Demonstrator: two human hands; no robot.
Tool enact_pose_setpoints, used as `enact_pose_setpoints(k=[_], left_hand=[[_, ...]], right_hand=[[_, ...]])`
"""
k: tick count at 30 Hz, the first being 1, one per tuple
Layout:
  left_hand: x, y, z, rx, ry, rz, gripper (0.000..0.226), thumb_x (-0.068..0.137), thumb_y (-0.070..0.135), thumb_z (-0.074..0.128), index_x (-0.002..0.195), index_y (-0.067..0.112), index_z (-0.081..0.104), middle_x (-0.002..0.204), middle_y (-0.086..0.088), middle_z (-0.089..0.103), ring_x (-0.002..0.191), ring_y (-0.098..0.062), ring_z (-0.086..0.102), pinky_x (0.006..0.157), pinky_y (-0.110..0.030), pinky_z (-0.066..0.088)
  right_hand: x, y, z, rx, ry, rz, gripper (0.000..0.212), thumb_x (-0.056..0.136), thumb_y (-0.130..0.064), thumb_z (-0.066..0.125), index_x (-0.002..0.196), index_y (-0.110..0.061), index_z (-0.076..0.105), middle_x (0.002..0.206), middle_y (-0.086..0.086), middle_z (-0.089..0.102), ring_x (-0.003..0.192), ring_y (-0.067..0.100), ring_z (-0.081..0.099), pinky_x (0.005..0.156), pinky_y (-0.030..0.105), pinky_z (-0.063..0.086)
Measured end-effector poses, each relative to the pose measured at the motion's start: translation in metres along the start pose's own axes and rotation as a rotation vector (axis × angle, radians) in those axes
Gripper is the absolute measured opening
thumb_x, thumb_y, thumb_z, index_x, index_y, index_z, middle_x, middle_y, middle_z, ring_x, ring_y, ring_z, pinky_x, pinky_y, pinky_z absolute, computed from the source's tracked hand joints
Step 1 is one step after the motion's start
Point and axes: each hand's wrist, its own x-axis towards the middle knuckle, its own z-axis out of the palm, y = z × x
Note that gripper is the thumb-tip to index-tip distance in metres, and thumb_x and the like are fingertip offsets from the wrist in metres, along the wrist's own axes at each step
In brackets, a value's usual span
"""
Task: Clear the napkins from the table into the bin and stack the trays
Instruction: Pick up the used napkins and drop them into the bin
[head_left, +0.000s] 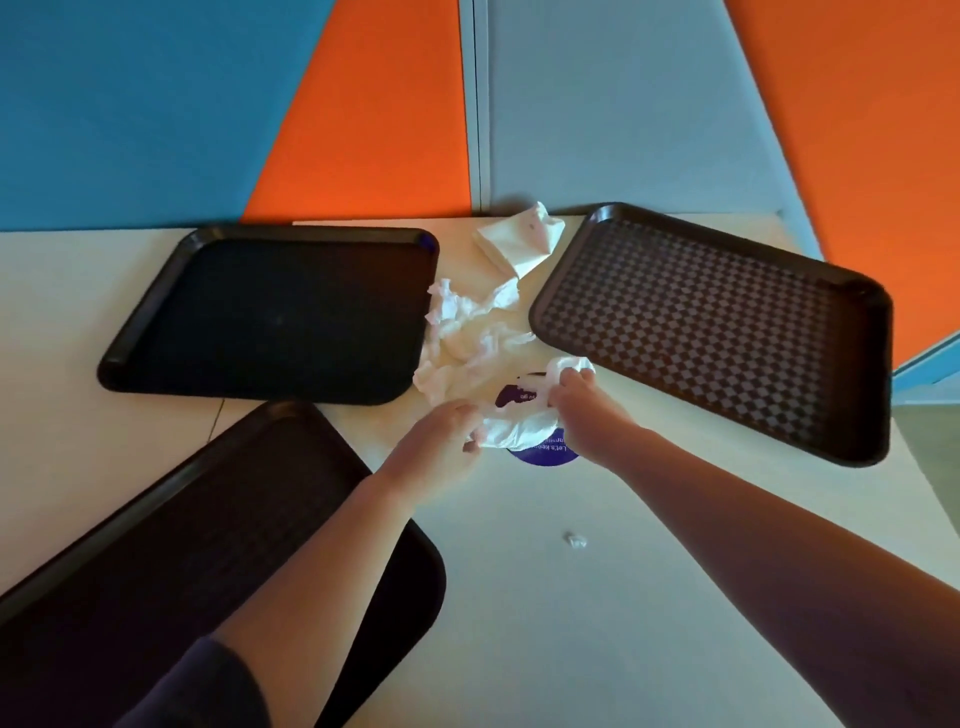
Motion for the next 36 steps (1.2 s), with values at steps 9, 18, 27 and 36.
enact_pose_setpoints(k=[9,18,27,36], left_hand=[[-0.009,0.046,-0.008,-0.002,0.137,0.029,0.017,0.084,0.002,0.052,0.093,0.012,0.062,0.099,0.003,0.057,0.098,-0.011,0.052,0.074,-0.014,0.039],[-0.009,0.113,0.012,0.04,0.337,0.122,0.027,0.088,-0.004,0.049,0.108,0.003,0.065,0.108,-0.011,0.058,0.104,-0.025,0.048,0.085,-0.024,0.043],[-0.012,0.189,0.047,-0.083,0.23,0.247,0.009,0.085,0.012,0.063,0.086,0.006,0.056,0.087,-0.004,0.056,0.081,-0.019,0.054,0.059,-0.013,0.038],[-0.012,0.291,0.117,-0.081,0.056,0.448,0.031,0.077,-0.016,0.042,0.081,0.003,0.066,0.092,-0.013,0.059,0.093,-0.027,0.052,0.078,-0.015,0.032]], right_hand=[[-0.064,0.026,-0.018,0.177,0.107,0.109,0.013,0.086,-0.006,0.046,0.094,-0.017,0.046,0.095,0.008,0.062,0.075,0.022,0.052,0.058,0.028,0.037],[-0.144,0.071,-0.008,0.318,0.138,0.17,0.042,0.079,0.013,0.041,0.115,-0.008,0.044,0.112,0.016,0.056,0.09,0.029,0.049,0.069,0.032,0.035],[-0.222,0.111,-0.014,0.254,0.148,0.248,0.032,0.083,-0.024,0.034,0.09,-0.011,0.063,0.092,0.011,0.036,0.086,0.029,0.049,0.06,0.028,0.025],[-0.355,0.188,0.004,0.178,0.332,0.411,0.019,0.086,-0.005,0.053,0.089,-0.012,0.069,0.112,0.011,0.049,0.11,0.03,0.04,0.077,0.041,0.05]])
